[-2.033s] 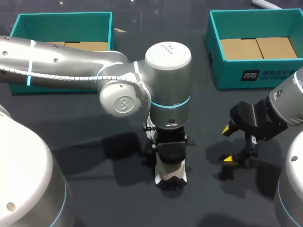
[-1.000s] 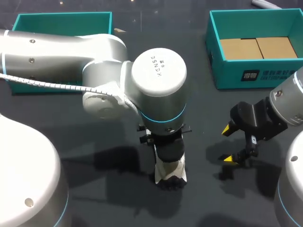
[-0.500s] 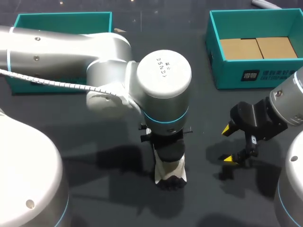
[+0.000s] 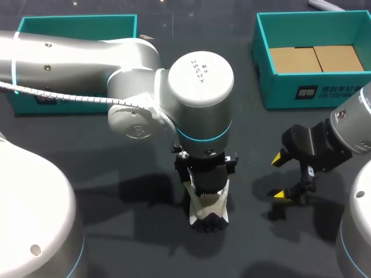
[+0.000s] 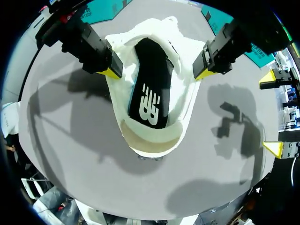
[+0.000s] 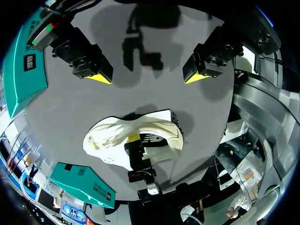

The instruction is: Take the shoe out of the shoebox, open the shoe tongue, remove and reinsert the insole, then place the shoe into the shoebox

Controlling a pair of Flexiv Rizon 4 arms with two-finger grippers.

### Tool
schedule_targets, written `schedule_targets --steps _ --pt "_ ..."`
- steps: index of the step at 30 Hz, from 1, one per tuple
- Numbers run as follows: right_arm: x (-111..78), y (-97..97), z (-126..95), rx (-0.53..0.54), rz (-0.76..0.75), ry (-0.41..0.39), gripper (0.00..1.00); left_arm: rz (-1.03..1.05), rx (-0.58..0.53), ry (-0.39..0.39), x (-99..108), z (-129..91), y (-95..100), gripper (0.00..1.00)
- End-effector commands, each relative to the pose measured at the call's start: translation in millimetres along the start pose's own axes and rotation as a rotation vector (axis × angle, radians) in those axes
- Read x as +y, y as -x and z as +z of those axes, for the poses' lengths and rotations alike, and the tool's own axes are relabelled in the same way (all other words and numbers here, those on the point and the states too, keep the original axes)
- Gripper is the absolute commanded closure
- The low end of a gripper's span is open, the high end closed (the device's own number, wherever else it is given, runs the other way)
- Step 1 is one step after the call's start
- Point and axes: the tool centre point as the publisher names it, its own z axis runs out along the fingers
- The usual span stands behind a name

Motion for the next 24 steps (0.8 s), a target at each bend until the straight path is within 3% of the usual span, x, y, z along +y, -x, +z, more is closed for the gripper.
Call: schedule_targets --steps 1,10,13,17,20,24 --pt "0.3 -1.8 -0.3 -0.003 0.001 -0.002 0.00 0.000 -0.020 -0.010 5.7 1.3 -5.3 0.00" --pt "0.3 -1.8 -0.3 -0.003 0.001 -0.002 0.00 -0.008 -0.043 -0.026 14.2 -5.2 -2.1 0.00" --pt "0.3 -1.8 -0.3 -0.003 0.001 -0.002 0.00 -0.003 -0.051 -0.035 14.4 -6.5 0.3 0.09" --pt "0.3 -1.8 -0.3 -0.003 0.001 -0.002 0.00 0.006 -0.047 -0.033 13.4 -7.0 4.9 0.10" --pt "0.3 -1.8 -0.3 -0.003 0.001 -0.002 0.00 0.009 -0.049 -0.033 15.8 -8.7 6.9 0.17" --pt "0.3 -1.8 -0.3 -0.003 0.001 -0.002 0.00 0.015 -0.042 -0.029 19.0 -11.8 7.7 0.20"
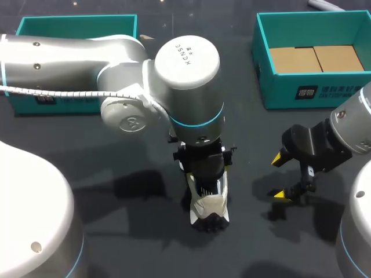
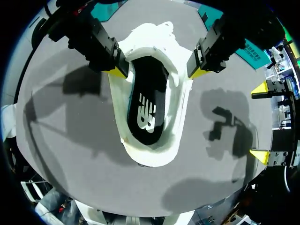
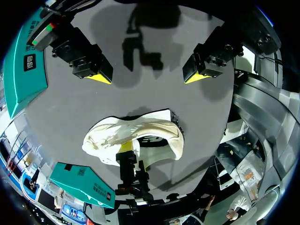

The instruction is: Take the shoe out of the shoebox, open the shoe tongue, remove and reinsert the insole, then place the shoe into the shoebox

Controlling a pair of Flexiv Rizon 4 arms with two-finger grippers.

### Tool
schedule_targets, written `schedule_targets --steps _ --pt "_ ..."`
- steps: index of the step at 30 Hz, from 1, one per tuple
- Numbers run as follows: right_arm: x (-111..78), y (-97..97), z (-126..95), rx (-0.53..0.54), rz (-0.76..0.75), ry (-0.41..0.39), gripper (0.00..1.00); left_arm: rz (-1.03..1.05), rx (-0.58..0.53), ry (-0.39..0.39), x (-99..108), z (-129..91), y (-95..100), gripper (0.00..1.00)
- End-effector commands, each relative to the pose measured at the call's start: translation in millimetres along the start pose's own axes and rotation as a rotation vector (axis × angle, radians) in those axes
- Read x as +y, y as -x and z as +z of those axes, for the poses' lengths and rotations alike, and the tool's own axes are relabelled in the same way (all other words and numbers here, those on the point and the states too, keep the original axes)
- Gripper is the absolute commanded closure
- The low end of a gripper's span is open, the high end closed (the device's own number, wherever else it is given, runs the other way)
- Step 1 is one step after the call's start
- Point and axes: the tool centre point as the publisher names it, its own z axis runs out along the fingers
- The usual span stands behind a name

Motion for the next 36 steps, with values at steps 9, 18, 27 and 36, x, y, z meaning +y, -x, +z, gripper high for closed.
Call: schedule_targets --steps 9,18,27,36 --pt "0.3 -1.7 -0.3 -0.003 0.001 -0.002 0.00 0.031 0.035 -0.021 0.6 -5.4 -3.9 0.16" --pt "0.3 -1.7 -0.3 -0.003 0.001 -0.002 0.00 0.047 0.042 -0.038 3.4 -8.4 -6.4 0.08" --pt "0.3 -1.7 -0.3 -0.003 0.001 -0.002 0.00 0.032 0.029 -0.033 20.9 -13.5 -3.4 0.15" --pt "0.3 -1.7 -0.3 -0.003 0.001 -0.002 0.00 0.001 0.004 -0.021 39.1 -27.4 -1.2 0.56"
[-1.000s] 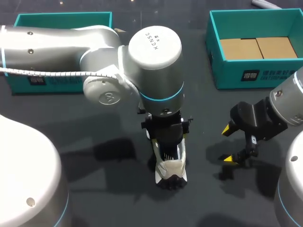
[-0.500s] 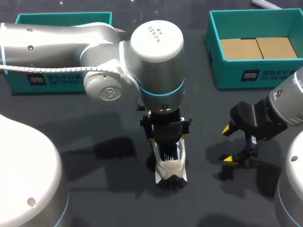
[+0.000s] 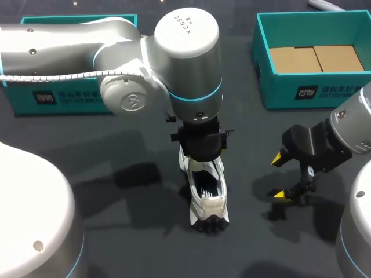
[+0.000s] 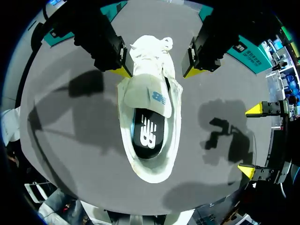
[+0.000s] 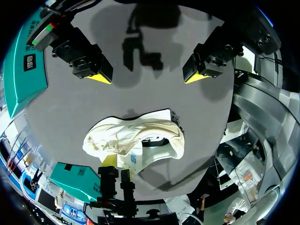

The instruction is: Take the shoe out of the shoebox, open the shoe tongue, remove and reinsert the insole, then place the shoe into the shoebox

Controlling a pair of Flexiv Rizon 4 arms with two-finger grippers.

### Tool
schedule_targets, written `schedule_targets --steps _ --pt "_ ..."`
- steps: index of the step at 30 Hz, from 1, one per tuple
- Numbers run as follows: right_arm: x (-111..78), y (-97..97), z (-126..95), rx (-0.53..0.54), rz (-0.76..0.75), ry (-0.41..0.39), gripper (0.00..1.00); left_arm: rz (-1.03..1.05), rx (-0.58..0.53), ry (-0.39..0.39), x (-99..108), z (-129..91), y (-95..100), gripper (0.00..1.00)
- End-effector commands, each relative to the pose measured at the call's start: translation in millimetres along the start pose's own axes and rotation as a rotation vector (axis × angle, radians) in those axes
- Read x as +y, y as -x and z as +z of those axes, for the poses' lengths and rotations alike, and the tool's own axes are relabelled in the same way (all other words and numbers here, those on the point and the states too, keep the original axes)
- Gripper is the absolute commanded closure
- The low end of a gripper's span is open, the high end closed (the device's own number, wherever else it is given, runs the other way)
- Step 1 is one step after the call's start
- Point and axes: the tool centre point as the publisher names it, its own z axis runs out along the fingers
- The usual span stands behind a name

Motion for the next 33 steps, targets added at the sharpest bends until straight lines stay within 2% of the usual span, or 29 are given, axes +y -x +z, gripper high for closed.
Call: schedule_targets --steps 1,6,8,19,29,33 --pt "0.3 -1.8 -0.3 -0.003 0.001 -0.002 0.00 -0.008 -0.011 0.001 5.9 -9.5 -2.8 0.60" --pt "0.3 -1.8 -0.3 -0.003 0.001 -0.002 0.00 -0.012 -0.011 -0.003 9.5 -11.2 -0.6 0.73" --pt "0.3 -1.8 -0.3 -0.003 0.001 -0.002 0.00 -0.011 -0.008 -0.007 10.0 -10.5 -0.4 0.74" --pt "0.3 -1.8 -0.3 -0.003 0.001 -0.002 0.00 -0.001 -0.009 -0.046 0.4 -8.7 -8.4 0.69" --pt "0.3 -1.8 -0.3 -0.003 0.001 -0.002 0.00 0.011 0.012 -0.112 -25.9 25.5 -15.1 0.71" --pt "0.3 -1.8 -0.3 -0.003 0.001 -0.002 0.00 0.018 0.013 -0.126 -34.1 29.9 -15.4 0.71"
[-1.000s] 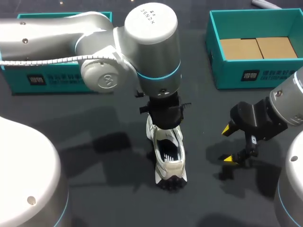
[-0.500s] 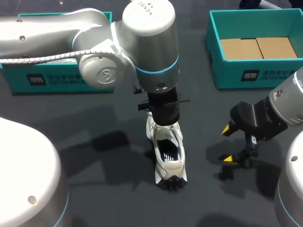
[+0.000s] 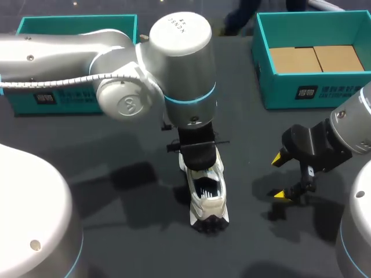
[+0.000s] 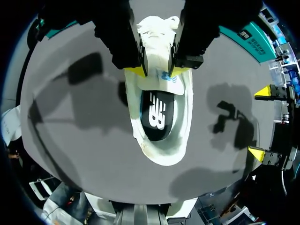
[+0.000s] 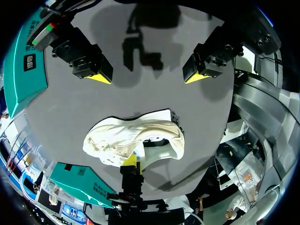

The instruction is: Take the shoe out of the shoebox, open the shoe tongue, remove and reinsert the insole, then place the shoe into the shoebox

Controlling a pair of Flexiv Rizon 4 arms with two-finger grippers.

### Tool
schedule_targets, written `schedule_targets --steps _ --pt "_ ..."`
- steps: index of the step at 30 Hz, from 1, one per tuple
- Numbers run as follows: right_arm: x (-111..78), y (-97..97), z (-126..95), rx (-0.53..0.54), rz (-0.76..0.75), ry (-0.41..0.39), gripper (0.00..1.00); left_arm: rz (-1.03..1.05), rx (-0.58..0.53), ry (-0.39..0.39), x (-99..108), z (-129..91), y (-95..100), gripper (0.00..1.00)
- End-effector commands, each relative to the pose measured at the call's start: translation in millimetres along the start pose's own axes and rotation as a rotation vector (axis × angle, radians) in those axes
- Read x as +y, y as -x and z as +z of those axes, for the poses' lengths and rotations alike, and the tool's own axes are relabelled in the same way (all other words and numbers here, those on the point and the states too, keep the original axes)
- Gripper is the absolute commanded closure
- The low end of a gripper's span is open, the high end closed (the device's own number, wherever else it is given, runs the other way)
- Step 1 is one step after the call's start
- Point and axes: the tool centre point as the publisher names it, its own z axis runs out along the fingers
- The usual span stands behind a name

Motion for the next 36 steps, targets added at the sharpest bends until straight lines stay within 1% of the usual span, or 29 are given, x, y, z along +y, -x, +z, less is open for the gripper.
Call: schedule_targets --steps 1,6,9,11,15,18,20,22,24,27,30,32,36 --pt "0.3 -1.7 -0.3 -0.003 0.001 -0.002 0.00 0.005 -0.007 0.003 -2.9 7.6 1.8 0.71" --pt "0.3 -1.7 -0.3 -0.003 0.001 -0.002 0.00 0.007 -0.035 0.052 -1.0 -14.0 5.1 0.71" --pt "0.3 -1.7 -0.3 -0.003 0.001 -0.002 0.00 0.006 -0.038 0.062 2.3 -18.5 8.6 0.70" --pt "0.3 -1.7 -0.3 -0.003 0.001 -0.002 0.00 0.005 -0.037 0.062 3.6 -15.4 11.3 0.70" --pt "0.3 -1.7 -0.3 -0.003 0.001 -0.002 0.00 0.004 0.009 0.035 -0.6 5.1 13.1 0.71" --pt "0.3 -1.7 -0.3 -0.003 0.001 -0.002 0.00 -0.002 0.013 0.004 -7.8 16.9 10.5 0.70" --pt "0.3 -1.7 -0.3 -0.003 0.001 -0.002 0.00 -0.007 0.013 -0.007 -12.0 21.1 8.1 0.70" --pt "0.3 -1.7 -0.3 -0.003 0.001 -0.002 0.00 -0.014 0.008 -0.008 -15.7 19.7 5.8 0.69" --pt "0.3 -1.7 -0.3 -0.003 0.001 -0.002 0.00 -0.025 -0.008 0.006 -18.0 10.7 3.4 0.68" --pt "0.3 -1.7 -0.3 -0.003 0.001 -0.002 0.00 -0.036 -0.016 0.043 -21.5 -9.1 2.7 0.67" --pt "0.3 -1.7 -0.3 -0.003 0.001 -0.002 0.00 -0.052 -0.027 0.055 -23.1 -30.3 2.4 0.63" --pt "0.3 -1.7 -0.3 -0.003 0.001 -0.002 0.00 -0.074 -0.026 0.043 -23.8 -41.3 3.6 0.62" --pt "0.3 -1.7 -0.3 -0.003 0.001 -0.002 0.00 -0.136 -0.010 0.055 -26.8 -58.0 4.7 0.60"
